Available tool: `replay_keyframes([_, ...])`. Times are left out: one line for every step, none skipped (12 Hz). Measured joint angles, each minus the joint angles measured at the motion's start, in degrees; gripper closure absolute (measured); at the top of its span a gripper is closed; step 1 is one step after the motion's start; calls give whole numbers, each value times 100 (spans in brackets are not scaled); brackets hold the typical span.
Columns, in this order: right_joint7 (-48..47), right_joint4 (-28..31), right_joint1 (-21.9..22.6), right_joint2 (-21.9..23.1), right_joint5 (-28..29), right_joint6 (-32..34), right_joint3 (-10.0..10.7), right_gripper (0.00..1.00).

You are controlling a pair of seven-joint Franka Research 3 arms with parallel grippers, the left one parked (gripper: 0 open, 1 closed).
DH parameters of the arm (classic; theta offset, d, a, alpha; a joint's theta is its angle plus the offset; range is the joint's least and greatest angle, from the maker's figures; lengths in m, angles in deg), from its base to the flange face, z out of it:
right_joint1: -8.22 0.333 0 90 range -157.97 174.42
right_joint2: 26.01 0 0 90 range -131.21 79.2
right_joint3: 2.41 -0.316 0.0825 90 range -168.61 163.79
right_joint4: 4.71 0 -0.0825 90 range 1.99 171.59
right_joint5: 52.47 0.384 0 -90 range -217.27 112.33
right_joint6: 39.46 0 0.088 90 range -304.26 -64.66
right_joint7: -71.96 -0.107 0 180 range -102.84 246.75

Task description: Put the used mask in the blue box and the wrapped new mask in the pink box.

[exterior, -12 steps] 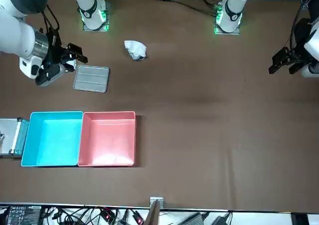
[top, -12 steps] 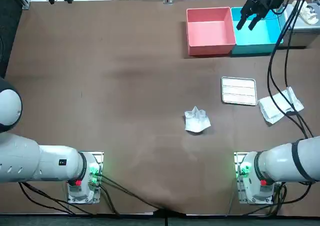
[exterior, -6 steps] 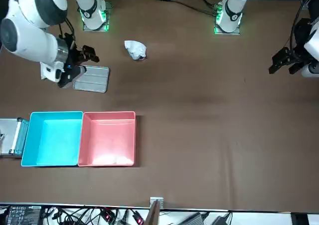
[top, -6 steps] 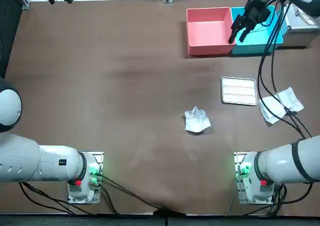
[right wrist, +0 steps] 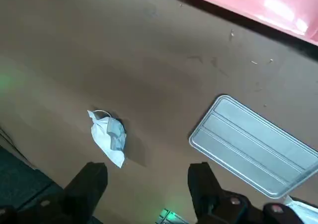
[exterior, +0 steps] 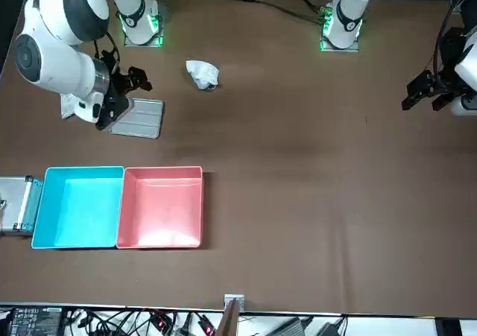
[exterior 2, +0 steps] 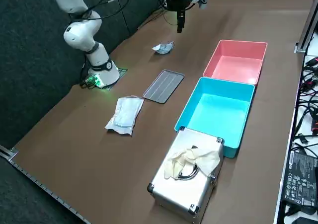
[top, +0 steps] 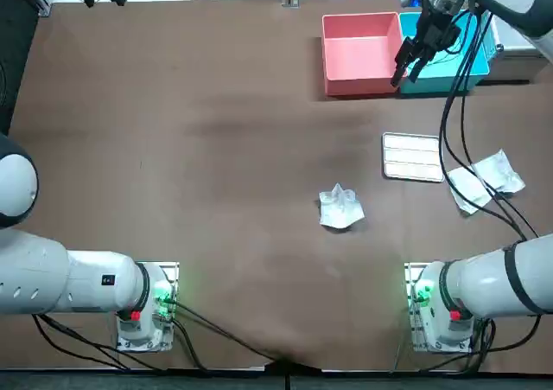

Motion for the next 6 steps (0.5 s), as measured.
replay_keyframes([9,48,35,-9,1,-54,0,0])
replay_keyframes([18,107,73,-30,2,-141,-1,0])
replay_keyframes([36,156,121,-73,5,-210,-3,0])
replay_keyframes([45,189,188,-135,8,-272,-4,0])
replay_keyframes([45,209,261,-223,28,-336,-5,0])
replay_keyframes([45,223,327,-323,69,-393,-8,0])
